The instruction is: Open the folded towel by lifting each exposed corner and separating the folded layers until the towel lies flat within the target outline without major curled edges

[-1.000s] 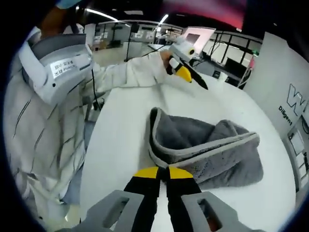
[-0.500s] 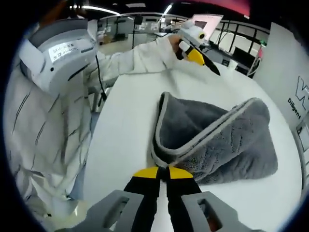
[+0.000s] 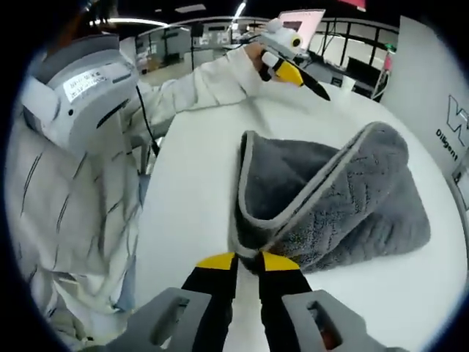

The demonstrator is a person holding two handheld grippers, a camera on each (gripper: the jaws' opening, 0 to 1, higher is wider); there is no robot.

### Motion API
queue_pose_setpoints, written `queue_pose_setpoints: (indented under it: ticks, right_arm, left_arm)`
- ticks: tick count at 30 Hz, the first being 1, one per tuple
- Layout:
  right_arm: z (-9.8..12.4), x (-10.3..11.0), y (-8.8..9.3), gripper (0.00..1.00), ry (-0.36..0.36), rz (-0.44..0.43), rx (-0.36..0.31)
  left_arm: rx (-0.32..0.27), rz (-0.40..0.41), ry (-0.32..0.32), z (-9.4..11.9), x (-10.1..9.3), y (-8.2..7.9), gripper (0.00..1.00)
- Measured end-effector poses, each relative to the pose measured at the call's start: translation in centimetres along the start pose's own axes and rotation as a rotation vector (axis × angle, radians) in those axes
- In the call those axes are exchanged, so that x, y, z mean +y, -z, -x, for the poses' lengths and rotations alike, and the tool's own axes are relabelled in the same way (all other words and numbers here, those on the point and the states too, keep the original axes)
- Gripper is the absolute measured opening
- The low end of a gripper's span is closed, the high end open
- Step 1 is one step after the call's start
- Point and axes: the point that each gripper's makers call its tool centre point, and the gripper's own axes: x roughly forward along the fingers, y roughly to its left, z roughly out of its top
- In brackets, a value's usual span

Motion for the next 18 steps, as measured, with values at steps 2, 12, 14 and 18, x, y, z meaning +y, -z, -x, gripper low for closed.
queue_pose_setpoints:
  ticks: [2,12,14,18]
  right_arm:
    - [0.7,0.3,-0.2,0.11,0.0,-0.023,-0.02]
    - [5.3,-2.7,-0.2,0.53,0.192,-0.173,-0.151]
    - [6.0,-3.7,0.1,0.64,0.235,-0.208,-0.168]
    - [7.2,-5.6,0.8,0.81,0.309,-0.277,-0.189]
  left_arm:
    - [0.002,-0.001,0.001,0.0,0.0,0.0,0.98]
    - [0.007,-0.004,0.003,0.0,0.0,0.0,0.98]
    - [0.008,-0.005,0.004,0.0,0.0,0.1,0.99]
    - [0.01,-0.003,0.001,0.0,0.1,0.1,0.99]
